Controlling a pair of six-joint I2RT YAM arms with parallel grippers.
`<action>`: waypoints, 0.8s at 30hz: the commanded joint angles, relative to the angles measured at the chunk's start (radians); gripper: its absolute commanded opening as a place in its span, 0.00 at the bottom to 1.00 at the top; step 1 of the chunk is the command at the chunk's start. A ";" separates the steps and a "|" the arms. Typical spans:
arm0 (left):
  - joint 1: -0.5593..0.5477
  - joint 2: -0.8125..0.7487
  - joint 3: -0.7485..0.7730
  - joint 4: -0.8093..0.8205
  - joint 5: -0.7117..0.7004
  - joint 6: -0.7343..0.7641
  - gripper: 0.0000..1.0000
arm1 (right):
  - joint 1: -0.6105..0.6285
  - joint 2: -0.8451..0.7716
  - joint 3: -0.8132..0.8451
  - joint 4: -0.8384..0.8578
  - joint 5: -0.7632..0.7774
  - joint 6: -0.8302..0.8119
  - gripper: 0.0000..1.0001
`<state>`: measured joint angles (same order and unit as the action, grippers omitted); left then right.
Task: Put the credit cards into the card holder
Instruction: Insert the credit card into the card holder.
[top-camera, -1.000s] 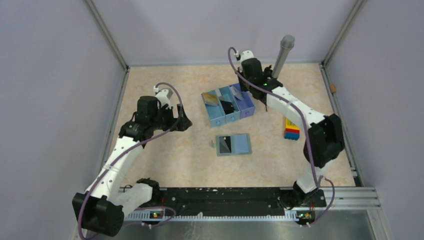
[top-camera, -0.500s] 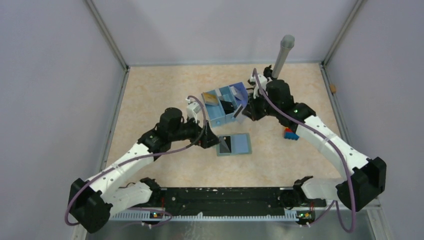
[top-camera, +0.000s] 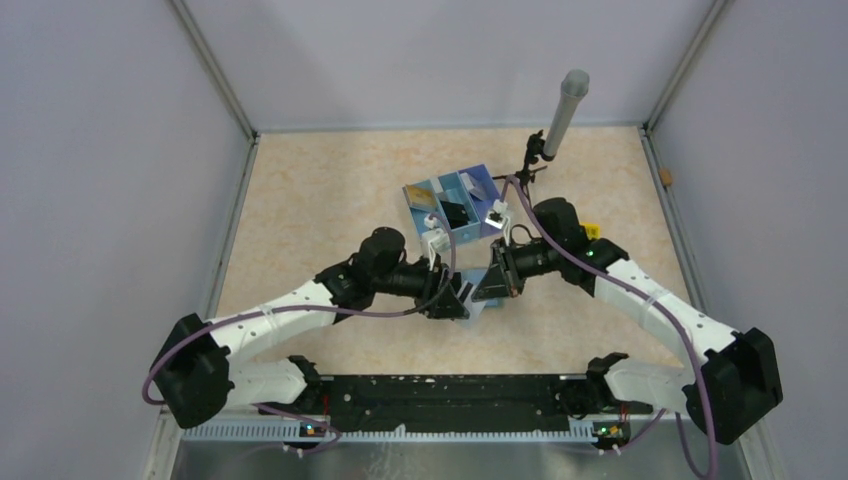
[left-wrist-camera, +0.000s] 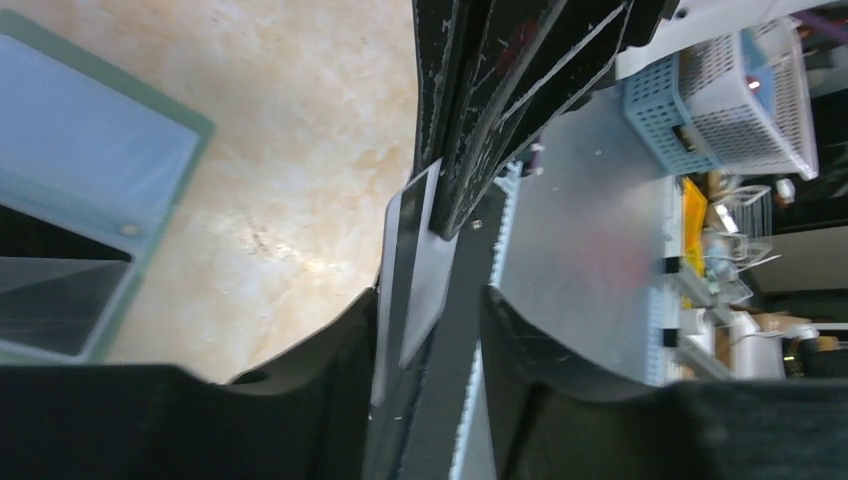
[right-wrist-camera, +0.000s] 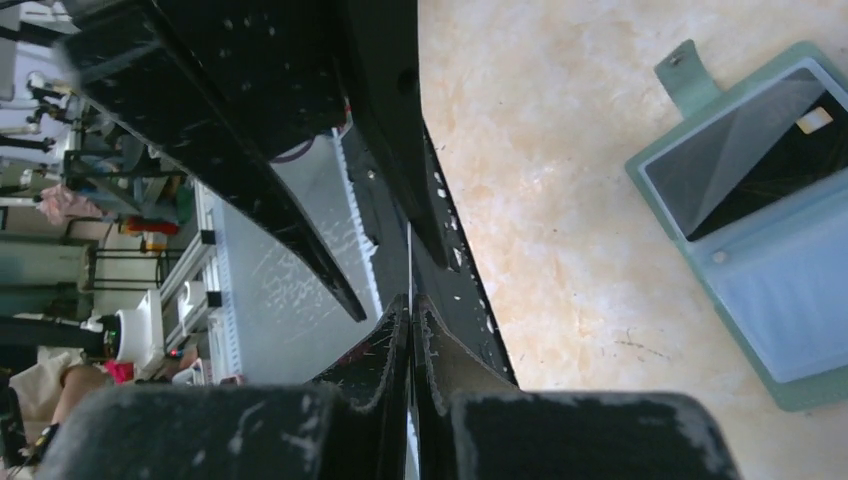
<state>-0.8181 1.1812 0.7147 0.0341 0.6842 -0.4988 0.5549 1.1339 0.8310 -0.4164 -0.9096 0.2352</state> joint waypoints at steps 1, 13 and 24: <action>-0.024 0.015 -0.001 0.121 0.066 -0.012 0.35 | 0.013 -0.012 0.009 0.086 -0.096 0.019 0.00; -0.026 0.041 -0.100 0.190 -0.103 -0.138 0.00 | -0.005 0.018 0.036 0.048 0.240 0.091 0.55; -0.024 0.204 -0.217 0.444 -0.353 -0.478 0.00 | -0.025 -0.008 -0.114 0.075 0.704 0.242 0.61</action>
<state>-0.8406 1.3415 0.5117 0.2958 0.4213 -0.8394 0.5335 1.1294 0.7597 -0.3580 -0.4221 0.4137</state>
